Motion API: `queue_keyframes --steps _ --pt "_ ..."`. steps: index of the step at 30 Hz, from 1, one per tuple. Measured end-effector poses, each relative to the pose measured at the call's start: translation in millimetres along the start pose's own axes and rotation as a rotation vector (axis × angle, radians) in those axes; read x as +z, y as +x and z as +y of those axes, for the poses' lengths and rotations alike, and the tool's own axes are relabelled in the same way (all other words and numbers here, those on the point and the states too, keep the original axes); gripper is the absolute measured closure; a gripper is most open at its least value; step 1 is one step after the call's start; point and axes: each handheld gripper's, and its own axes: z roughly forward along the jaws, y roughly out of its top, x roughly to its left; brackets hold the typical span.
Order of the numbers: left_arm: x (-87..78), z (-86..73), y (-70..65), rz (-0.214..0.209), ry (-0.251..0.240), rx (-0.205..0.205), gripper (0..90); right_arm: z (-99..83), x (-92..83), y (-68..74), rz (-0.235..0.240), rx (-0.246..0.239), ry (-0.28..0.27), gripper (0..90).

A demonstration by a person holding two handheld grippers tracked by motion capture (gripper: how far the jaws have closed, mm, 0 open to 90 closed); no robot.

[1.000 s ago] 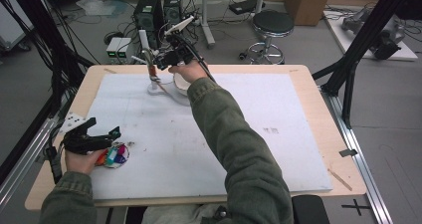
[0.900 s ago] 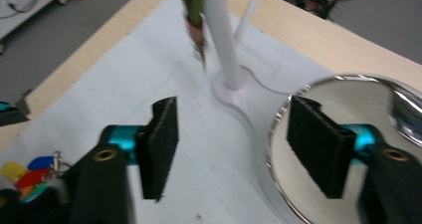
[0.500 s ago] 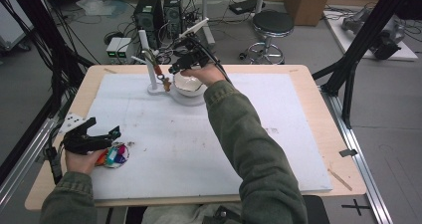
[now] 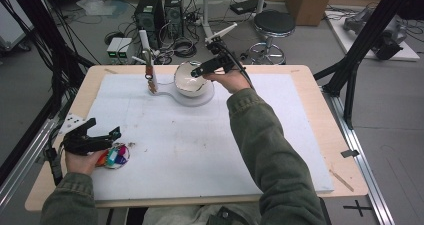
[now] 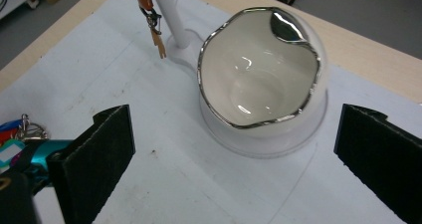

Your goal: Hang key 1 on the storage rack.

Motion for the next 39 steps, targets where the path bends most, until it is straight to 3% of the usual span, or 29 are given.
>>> queue_keyframes --steps 6,11,21,23,26,31,39 --pt "-0.6 0.0 -0.2 0.000 0.000 0.005 1.7 -17.0 -18.9 -16.2 -0.053 0.020 -0.010 1.7" --pt "-0.6 0.0 -0.5 -0.002 0.004 0.009 1.7 -32.0 -33.8 -27.2 -0.053 0.045 -0.039 1.7" --pt "0.0 -0.1 -1.0 -0.004 0.011 0.009 1.7 -60.7 -54.3 -42.6 -0.067 0.060 -0.044 1.7" --pt "0.1 -0.2 -1.1 -0.004 0.011 0.008 1.7 -65.7 -58.1 -43.9 -0.091 0.053 -0.047 1.8" --pt "0.0 -0.1 -1.1 -0.003 0.010 0.007 1.7 -73.9 -64.1 -45.8 -0.076 0.058 -0.058 1.7" --pt "-0.1 0.0 -1.1 -0.003 0.009 0.006 1.7 -86.9 -72.7 -46.5 -0.110 0.062 -0.047 1.8" --pt "0.4 0.2 -1.4 -0.003 0.006 0.001 1.7 -110.0 -83.4 -53.1 -0.113 0.089 -0.067 1.8"
